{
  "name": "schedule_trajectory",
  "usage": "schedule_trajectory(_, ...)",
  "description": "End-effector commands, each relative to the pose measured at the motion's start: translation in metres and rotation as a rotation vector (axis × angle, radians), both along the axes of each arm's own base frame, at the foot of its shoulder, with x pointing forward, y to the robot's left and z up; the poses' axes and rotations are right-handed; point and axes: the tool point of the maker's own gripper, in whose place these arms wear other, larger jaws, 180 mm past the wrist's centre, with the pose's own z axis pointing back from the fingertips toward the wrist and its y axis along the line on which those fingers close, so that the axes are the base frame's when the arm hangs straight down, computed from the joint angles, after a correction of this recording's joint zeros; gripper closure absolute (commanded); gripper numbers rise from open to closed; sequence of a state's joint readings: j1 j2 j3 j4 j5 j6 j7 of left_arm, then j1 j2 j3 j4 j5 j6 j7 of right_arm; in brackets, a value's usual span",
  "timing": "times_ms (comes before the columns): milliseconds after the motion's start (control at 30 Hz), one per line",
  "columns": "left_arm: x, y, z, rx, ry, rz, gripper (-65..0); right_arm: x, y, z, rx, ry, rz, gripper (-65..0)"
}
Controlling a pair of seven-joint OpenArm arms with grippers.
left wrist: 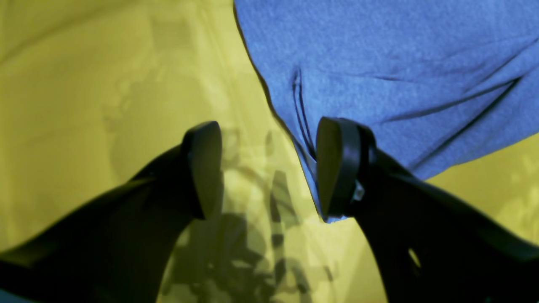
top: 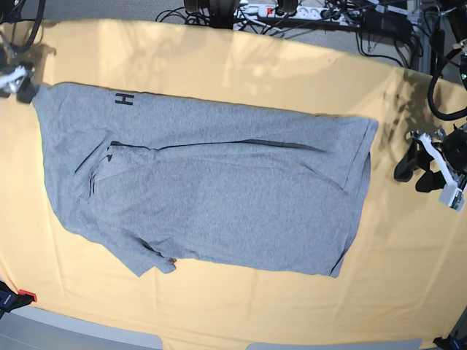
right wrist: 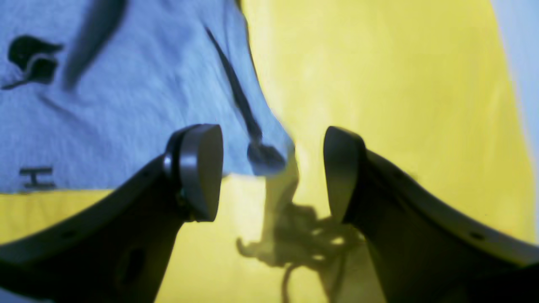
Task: Layout the t-shirt on the table in an organized manner, then fold the t-shirt properly
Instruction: 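Release the collar and reposition the right gripper at the shoulder corner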
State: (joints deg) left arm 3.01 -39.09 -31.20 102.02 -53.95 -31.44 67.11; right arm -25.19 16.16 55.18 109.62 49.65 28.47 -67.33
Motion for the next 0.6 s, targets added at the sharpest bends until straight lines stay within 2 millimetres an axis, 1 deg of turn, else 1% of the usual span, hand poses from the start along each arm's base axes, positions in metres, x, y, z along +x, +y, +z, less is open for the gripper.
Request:
schedule_trajectory(0, 0.006, 0.003, 0.016, 0.008, -0.047, -0.002, -36.7, 0.001, -0.004, 0.001, 0.009, -0.025, -0.005, -39.2)
schedule_trajectory(100, 0.006, 0.003, 0.016, 0.008, -0.046, -0.002, -36.7, -0.011, 0.001, -0.032, 0.142, -0.002, -0.048, -39.2)
schedule_trajectory(233, 0.006, 0.003, 0.016, 0.008, -0.047, -0.002, -36.7, -0.013, 0.009, -0.059, 0.305, -0.025, -0.066, -39.2)
schedule_trajectory(300, 0.006, 0.003, 0.016, 0.008, -0.047, -0.002, -36.7, -0.009, 0.016, -0.062, 0.377, -0.062, -0.049, -39.2)
schedule_trajectory(433, 0.006, 0.003, 0.016, 0.008, -0.047, -0.002, -36.7, 0.003, 0.032, -0.058, 0.473, -0.113, 0.011, -39.2)
schedule_trajectory(567, 0.006, 0.003, 0.016, 0.008, -0.047, -0.002, -36.7, 0.007, 0.047, -0.042, 0.549, -0.161, 0.087, -39.2)
